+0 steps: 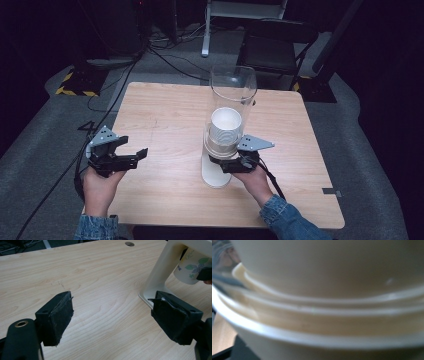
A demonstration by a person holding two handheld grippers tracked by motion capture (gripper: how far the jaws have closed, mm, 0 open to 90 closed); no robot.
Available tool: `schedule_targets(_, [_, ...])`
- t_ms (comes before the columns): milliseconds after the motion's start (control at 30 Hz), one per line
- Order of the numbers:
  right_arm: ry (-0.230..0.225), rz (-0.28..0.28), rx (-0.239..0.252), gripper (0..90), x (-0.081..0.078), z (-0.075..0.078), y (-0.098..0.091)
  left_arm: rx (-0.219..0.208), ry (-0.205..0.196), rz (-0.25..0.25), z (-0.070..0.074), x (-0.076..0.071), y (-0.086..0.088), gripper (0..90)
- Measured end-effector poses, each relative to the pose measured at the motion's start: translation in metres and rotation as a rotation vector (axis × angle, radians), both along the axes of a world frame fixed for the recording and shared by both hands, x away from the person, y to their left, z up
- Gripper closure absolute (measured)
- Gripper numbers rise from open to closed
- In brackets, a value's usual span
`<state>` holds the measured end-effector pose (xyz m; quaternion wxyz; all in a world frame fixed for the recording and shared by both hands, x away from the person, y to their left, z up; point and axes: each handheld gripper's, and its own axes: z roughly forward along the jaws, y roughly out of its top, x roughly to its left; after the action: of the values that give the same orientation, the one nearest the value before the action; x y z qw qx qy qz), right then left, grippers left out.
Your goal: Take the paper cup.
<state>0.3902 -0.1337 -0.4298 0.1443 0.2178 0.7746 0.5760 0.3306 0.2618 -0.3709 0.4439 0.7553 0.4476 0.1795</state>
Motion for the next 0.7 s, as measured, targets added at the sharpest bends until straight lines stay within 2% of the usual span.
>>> schedule_targets(433, [-0.024,-0.001,-0.026,30.4,0.0004,-0.001,-0.0022,0.0,0.004,-0.005,0.0,-0.0006,0.0002,17.6])
schedule_targets(700, [-0.036,0.009,-0.017,30.8,0.0009,-0.0034,-0.0034,0.0,0.008,-0.003,-0.001,-0.0003,0.0002,17.6])
